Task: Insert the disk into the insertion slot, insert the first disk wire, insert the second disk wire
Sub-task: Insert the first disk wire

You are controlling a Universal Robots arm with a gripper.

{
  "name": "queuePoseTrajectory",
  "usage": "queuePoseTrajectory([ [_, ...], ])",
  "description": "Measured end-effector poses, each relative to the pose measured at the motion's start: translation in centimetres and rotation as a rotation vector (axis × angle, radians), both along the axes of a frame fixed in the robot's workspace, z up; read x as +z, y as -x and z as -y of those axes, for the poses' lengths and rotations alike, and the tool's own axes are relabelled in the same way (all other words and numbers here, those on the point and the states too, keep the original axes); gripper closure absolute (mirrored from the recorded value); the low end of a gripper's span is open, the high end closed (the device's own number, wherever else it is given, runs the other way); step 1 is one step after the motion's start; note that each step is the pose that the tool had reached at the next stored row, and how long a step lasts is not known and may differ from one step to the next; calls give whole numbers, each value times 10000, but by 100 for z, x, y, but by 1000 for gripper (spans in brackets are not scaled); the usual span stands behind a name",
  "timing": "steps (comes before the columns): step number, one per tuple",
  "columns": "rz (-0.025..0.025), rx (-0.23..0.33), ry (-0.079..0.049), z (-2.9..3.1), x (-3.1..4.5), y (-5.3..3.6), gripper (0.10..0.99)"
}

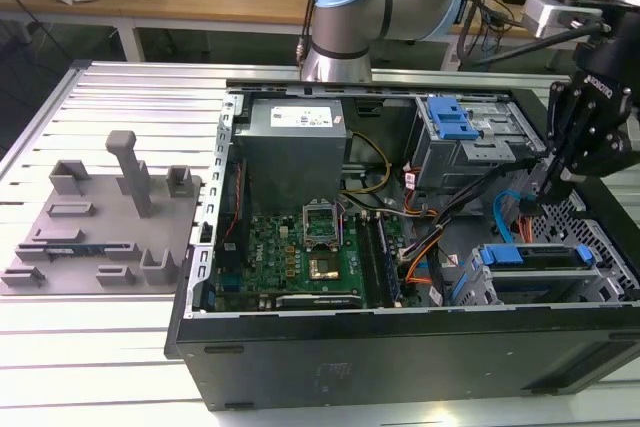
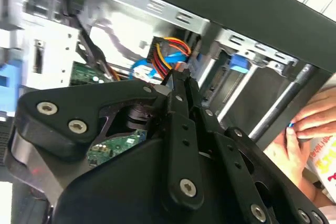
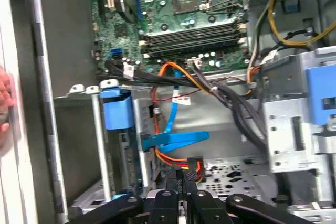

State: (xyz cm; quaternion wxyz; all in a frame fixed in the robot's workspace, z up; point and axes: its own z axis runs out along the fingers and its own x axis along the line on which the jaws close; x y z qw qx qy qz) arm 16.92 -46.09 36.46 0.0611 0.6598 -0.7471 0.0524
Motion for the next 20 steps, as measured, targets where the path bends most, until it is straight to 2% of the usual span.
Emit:
queuePoseTrajectory([
  [1, 0, 2, -5, 47, 1, 0, 925],
  [3, -1, 21, -13, 85, 0, -1, 925],
  [8, -3, 372, -31, 104, 0, -9, 925],
  [11, 0, 416, -159, 127, 0, -13, 925],
  [12, 10, 417, -624, 186, 0, -14, 925],
  [13, 15, 417, -868, 227, 0, -15, 925],
  [14, 18, 418, -1040, 262, 0, -16, 925],
  [16, 23, 417, -1255, 292, 0, -16, 925],
  [20, 23, 418, -1271, 306, 0, -17, 925],
])
